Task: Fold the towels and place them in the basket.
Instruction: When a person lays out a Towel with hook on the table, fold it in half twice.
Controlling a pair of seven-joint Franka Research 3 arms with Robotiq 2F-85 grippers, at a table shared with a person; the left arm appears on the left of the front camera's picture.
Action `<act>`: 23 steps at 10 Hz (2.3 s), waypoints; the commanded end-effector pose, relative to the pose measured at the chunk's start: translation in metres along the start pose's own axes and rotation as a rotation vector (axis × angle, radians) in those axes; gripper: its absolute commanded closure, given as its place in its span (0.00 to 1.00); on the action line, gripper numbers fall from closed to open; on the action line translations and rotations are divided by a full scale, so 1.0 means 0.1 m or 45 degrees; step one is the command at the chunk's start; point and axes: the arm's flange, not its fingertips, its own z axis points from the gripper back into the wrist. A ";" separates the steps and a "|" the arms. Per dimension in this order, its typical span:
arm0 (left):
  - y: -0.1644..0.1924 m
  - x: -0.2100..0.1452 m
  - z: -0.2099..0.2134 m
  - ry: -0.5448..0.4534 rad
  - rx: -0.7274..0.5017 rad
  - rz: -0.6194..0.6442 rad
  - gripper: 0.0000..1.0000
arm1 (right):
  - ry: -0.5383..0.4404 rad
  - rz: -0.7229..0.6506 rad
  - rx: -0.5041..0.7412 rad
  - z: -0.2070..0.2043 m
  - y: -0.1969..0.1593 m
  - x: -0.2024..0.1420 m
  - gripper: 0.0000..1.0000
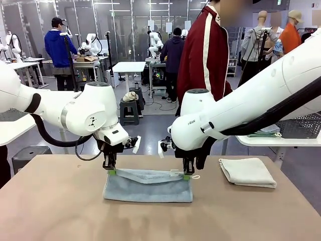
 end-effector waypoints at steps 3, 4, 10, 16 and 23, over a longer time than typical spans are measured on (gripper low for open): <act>0.39 -0.02 -0.28 -0.005 -0.028 -0.017 0.97 | 0.011 0.055 -0.041 -0.17 -0.27 -0.01 0.95; 0.46 -0.04 -0.34 -0.004 -0.041 -0.012 0.97 | 0.021 0.047 -0.043 -0.20 -0.30 -0.03 0.95; 0.61 -0.11 -0.66 0.021 -0.021 -0.021 0.97 | -0.037 0.102 -0.093 -0.42 -0.47 -0.16 0.89; 0.60 -0.21 -0.49 0.040 0.110 0.012 0.56 | -0.056 0.117 -0.141 -0.21 -0.47 -0.16 0.29; -0.31 -0.93 0.82 -0.371 0.157 0.056 0.22 | -0.384 -0.705 -0.055 1.29 0.50 -0.20 0.10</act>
